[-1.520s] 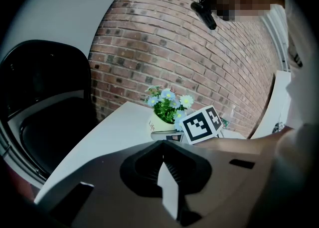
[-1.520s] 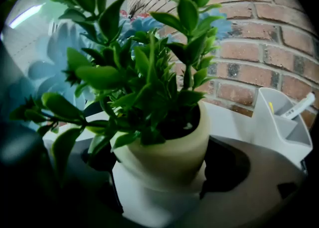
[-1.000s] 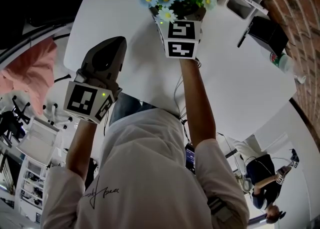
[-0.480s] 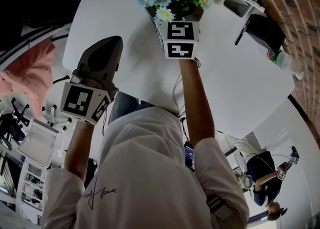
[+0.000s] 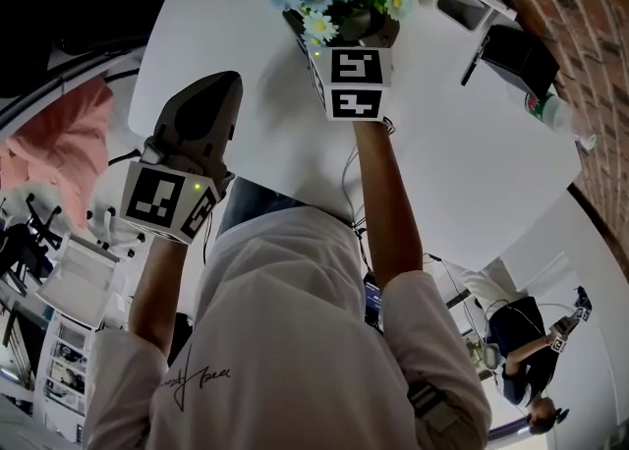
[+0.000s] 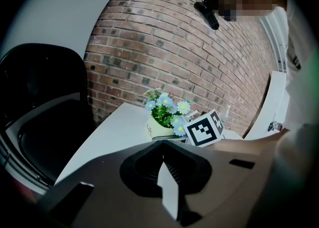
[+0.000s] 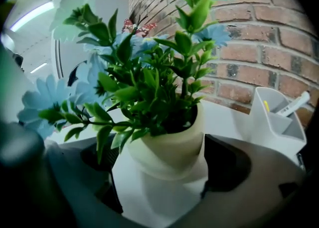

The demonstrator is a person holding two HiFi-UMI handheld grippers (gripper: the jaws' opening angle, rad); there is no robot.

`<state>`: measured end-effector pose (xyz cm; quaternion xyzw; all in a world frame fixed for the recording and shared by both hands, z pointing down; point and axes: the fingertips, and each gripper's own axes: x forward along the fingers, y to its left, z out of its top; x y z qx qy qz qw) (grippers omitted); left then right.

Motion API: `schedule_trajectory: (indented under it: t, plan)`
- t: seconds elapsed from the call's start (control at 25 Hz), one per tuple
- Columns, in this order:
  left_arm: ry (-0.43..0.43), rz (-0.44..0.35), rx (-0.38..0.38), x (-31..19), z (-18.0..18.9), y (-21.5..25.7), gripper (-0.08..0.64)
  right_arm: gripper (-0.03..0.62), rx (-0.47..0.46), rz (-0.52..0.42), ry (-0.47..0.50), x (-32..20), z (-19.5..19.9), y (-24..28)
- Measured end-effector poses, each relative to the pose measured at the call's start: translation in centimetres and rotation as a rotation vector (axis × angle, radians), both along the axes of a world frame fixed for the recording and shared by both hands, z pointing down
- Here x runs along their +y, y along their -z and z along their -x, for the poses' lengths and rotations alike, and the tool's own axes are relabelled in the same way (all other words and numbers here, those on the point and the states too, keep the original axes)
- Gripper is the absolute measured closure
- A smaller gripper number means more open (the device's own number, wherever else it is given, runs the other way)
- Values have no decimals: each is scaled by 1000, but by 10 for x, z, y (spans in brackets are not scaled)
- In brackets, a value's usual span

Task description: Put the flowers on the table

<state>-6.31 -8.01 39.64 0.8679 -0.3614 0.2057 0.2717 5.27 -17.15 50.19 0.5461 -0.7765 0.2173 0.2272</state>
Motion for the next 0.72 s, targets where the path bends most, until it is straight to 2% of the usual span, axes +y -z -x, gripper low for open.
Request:
schedule_trajectory:
  t: [0.28,0.44,0.72]
  plan:
    - [-18,-40,18,-2,-10,15,555,89,-12,-1,-9,8,-2,7]
    - [-13,-82,29,0,-8,28,555,89,-10,-1,-13,16,-4,10]
    - [-8,-111,38,15,-4,42,555,89,1,-17,-30,33,-6,23]
